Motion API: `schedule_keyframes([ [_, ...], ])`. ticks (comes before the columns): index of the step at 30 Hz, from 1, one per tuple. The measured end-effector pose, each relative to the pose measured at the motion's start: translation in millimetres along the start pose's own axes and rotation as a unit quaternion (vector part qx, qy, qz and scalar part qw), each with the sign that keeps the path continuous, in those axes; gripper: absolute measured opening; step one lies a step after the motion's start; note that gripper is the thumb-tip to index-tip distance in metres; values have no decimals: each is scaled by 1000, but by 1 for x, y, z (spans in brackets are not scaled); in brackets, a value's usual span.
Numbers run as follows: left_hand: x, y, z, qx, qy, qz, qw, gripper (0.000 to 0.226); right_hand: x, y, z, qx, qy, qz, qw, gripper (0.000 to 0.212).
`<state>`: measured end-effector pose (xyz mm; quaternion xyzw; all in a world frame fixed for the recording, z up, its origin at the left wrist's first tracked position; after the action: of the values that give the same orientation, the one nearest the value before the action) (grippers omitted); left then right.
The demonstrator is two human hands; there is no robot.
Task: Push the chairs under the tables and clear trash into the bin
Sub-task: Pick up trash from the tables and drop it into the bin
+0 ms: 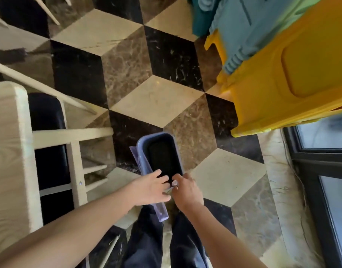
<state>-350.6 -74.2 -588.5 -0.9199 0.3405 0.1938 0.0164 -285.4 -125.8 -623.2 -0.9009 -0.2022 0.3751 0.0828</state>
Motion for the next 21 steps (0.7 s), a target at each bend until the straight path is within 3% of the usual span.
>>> schedule_keyframes([
  [5, 0, -29, 30, 27, 11, -35, 999, 38, 30, -2, 18, 3, -3, -7, 1000, 50],
  [10, -32, -41, 21, 30, -26, -84, 996, 29, 20, -15, -1, -4, 3, -3, 1000, 43],
  [18, -110, -71, -67, -48, -43, -302, 951, 35, -38, -68, -82, -40, 37, -43, 998, 26],
  [21, -144, -71, -98, -84, -30, -403, 911, 37, -60, -99, -104, -62, 53, -97, 992, 23],
])
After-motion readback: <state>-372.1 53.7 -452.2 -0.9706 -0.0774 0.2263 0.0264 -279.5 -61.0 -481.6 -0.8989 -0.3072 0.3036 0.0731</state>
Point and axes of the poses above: each hand's wrist, its own x-axis towards the middle knuckle, its own z-axis out of the palm, y = z × x, the point moved 10 cm from there along x, towards the middle knuckle, and after that the axes turned 12 degrees about y, right-handed, at the moved point
